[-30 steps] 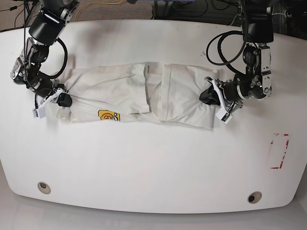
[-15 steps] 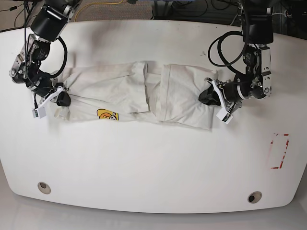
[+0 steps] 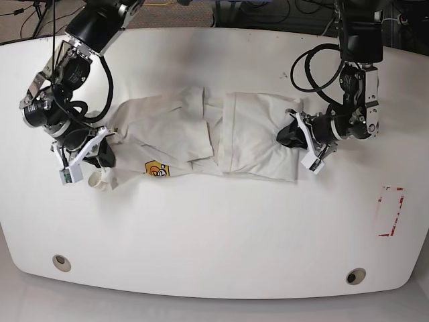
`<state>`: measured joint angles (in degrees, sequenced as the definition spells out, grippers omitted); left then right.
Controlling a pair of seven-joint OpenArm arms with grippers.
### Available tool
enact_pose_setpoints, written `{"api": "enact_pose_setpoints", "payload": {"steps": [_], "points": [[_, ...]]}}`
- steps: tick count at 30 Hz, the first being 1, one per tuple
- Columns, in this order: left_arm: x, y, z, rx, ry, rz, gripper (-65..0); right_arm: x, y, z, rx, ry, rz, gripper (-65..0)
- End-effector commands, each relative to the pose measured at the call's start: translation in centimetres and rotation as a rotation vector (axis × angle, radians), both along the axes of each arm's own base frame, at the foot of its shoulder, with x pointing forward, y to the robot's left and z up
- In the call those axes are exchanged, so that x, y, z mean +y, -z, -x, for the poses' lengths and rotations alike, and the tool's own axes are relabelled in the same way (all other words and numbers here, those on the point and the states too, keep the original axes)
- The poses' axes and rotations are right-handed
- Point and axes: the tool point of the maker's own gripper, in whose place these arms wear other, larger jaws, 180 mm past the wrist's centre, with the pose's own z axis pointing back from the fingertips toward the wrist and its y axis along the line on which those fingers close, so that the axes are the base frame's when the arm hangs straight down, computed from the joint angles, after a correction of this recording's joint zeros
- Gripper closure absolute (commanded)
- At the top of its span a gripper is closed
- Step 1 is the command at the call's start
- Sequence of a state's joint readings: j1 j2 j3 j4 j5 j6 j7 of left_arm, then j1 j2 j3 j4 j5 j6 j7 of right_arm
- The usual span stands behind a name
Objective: Layout the t-shirt on the table in an organized manner, then fold the t-shirt properly
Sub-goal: 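Bring both grippers together and fold the strip in half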
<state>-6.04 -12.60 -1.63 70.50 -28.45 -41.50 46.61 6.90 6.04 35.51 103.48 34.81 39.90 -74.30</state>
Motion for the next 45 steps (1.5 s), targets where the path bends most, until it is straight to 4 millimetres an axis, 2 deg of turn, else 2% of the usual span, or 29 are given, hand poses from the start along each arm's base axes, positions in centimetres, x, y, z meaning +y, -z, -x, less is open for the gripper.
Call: {"api": "enact_pose_setpoints", "payload": {"steps": [1,9,13,19,22,31,37,45], "points": [[2.3,3.4,2.8,0.135,0.043,-0.197,-8.1,1.6,-3.5,-2.0,-0.118,-0.039,-0.012,-4.0],[1.5,4.0,3.1,0.143,0.059,-0.230,-8.1,7.8,-5.6,-3.6,-0.188,-0.162,-0.069,-4.0],[0.5,4.1,3.1,0.145,0.064,-0.214,-8.1,11.0,-6.2,-3.8,-0.209,-0.193,-0.136,-4.0],[-0.2,4.1,3.1,0.144,0.066,-0.201,-8.1,14.6,-6.5,-3.5,-0.214,-0.242,-0.207,-4.0],[-1.6,4.0,3.1,0.143,0.070,-0.173,-8.1,16.2,-6.4,-3.1,-0.210,-0.289,-0.206,-4.0],[-1.9,4.0,3.1,0.143,0.070,-0.164,-8.1,21.8,-6.9,-1.3,-0.262,-0.426,-0.282,-4.0],[-2.3,4.0,3.1,0.143,0.072,-0.154,-8.1,23.9,-6.2,-0.3,-0.256,-0.465,-0.328,-4.1],[-2.8,4.2,3.7,0.153,0.074,-0.144,-8.1,26.2,-5.6,0.1,-0.254,-0.499,-0.407,-4.1]]}}
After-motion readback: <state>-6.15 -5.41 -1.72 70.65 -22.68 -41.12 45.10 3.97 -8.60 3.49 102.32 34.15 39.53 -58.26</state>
